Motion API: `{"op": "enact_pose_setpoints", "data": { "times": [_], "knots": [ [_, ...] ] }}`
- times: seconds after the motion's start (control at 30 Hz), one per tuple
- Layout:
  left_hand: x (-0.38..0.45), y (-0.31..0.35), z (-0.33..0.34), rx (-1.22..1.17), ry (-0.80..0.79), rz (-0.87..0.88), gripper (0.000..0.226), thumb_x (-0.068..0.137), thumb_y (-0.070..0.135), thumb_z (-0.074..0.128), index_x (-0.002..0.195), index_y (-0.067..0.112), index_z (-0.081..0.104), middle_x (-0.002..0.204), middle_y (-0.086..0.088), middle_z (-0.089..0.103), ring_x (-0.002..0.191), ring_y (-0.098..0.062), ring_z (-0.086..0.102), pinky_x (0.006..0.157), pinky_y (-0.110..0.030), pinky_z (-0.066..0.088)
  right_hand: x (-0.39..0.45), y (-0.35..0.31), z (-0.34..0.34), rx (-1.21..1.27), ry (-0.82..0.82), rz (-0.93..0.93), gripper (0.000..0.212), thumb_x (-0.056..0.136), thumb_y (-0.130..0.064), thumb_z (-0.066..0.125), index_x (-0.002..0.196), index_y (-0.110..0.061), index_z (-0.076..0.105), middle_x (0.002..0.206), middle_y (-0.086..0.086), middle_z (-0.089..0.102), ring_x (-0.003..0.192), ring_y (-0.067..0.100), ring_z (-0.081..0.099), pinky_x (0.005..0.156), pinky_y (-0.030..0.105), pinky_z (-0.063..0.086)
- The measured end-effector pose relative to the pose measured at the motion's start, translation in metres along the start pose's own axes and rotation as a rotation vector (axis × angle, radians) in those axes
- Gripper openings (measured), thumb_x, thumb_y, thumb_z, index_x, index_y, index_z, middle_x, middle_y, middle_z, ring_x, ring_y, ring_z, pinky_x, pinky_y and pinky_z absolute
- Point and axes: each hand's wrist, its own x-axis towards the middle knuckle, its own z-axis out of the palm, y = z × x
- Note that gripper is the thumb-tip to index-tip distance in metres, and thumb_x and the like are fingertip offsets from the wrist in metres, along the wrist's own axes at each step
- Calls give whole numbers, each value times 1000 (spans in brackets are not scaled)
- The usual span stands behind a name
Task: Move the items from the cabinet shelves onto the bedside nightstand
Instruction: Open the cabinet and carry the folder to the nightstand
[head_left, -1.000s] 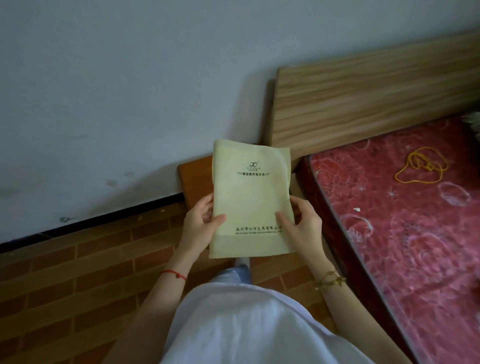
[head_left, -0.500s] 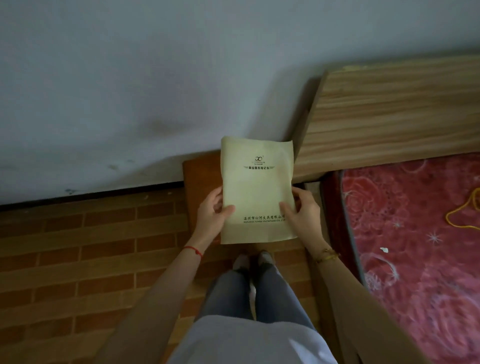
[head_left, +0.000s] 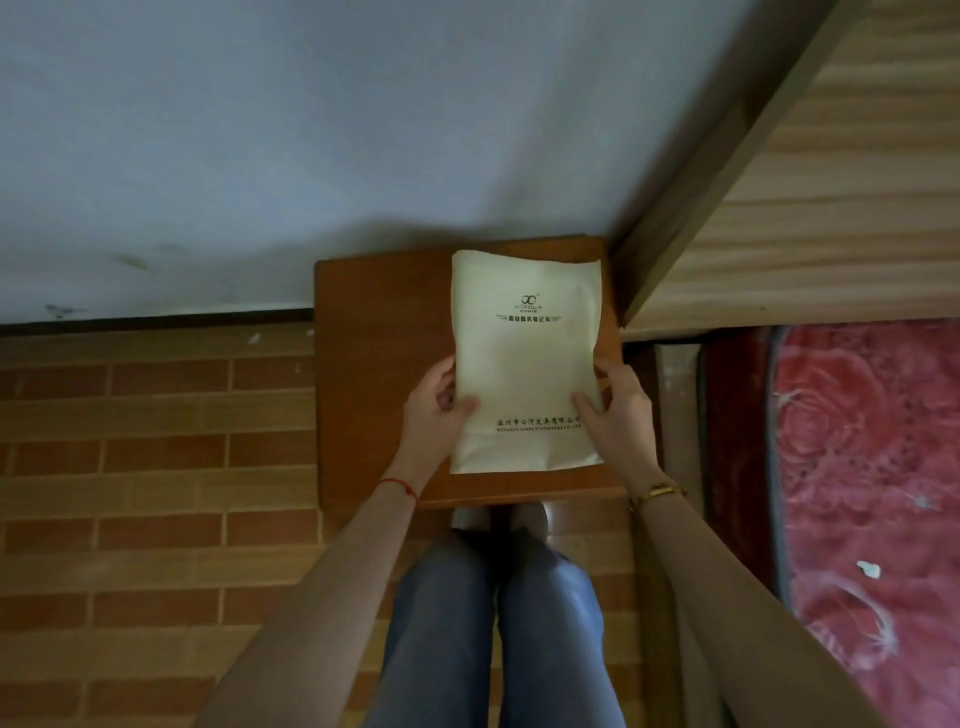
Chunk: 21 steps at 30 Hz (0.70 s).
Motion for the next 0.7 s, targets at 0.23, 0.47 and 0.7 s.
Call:
{"op": "enact_pose_setpoints", "data": {
  "times": [0.23, 0.47, 0.7],
  "knots": [
    [25, -41, 19, 34, 36, -1, 69, 87, 3, 70, 148, 11, 39, 132, 4, 57, 109, -5, 60, 88, -12, 52, 9, 30, 26, -42, 8, 17, 47, 86, -24, 67, 130, -18, 51, 123, 1, 55, 102, 15, 56, 83, 31, 49],
    [18, -48, 22, 187, 108, 64, 70, 87, 8, 71, 149, 17, 40, 121, 4, 64, 101, -2, 61, 81, -7, 51, 11, 30, 18, -24, -15, 93, 55, 86, -26, 68, 136, -19, 45, 127, -1, 50, 102, 8, 51, 82, 24, 46],
    [-33, 3, -15, 549, 112, 138, 56, 94, 25, 64, 146, 18, 44, 141, -1, 55, 126, -15, 54, 108, -35, 46, -13, -14, -37, -229, -4, 104, 48, 91, -25, 61, 135, -10, 48, 132, 10, 51, 124, 27, 43, 104, 39, 38]
  ]
}}
